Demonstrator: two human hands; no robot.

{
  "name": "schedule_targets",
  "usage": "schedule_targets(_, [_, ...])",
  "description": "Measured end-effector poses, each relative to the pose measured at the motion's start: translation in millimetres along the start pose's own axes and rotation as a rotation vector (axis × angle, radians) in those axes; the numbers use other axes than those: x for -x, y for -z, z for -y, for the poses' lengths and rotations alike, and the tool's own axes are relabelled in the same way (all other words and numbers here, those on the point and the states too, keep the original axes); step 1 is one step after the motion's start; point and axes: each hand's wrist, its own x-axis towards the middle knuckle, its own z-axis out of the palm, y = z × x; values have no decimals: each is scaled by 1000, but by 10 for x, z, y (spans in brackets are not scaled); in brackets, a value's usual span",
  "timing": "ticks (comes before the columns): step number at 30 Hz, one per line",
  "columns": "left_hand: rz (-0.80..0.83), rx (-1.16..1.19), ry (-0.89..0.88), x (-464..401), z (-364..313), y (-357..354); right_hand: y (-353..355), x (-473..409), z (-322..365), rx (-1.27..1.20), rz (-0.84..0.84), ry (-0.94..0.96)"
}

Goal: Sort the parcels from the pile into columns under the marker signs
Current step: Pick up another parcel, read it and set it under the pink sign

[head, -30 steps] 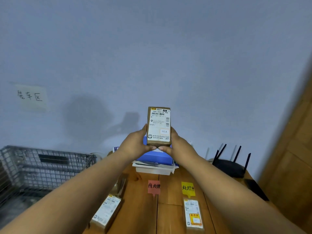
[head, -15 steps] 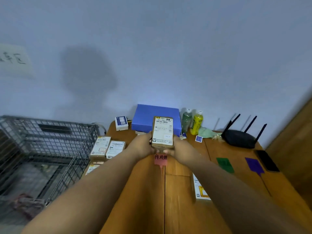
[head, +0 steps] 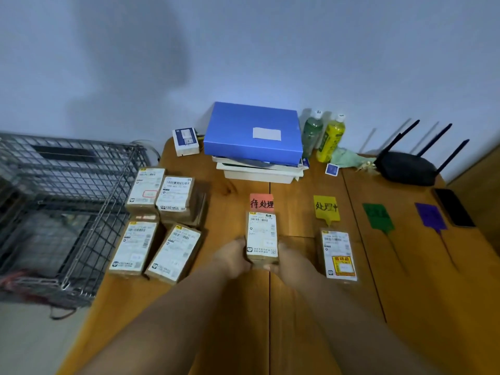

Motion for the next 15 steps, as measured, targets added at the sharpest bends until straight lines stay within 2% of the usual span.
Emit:
schedule_targets(5, [18,-36,38,-123,176,-229,-261,-128,-186,5,30,-56])
schedule_targets(8, [7,-37,42,-158,231,-318,-335,-213,-173,92,-38,-8])
schedule_targets(9, [4,-36,45,-168,239,-337,-377,-254,-217,82,-41,-2])
schedule_targets(13, [11,-47,72,-196,242,-380,-523,-337,-238,-107,-41,-183])
schedule_targets(15, [36,-68,85,-182,229,-372,-475,-270,-267,-56,-16,-132])
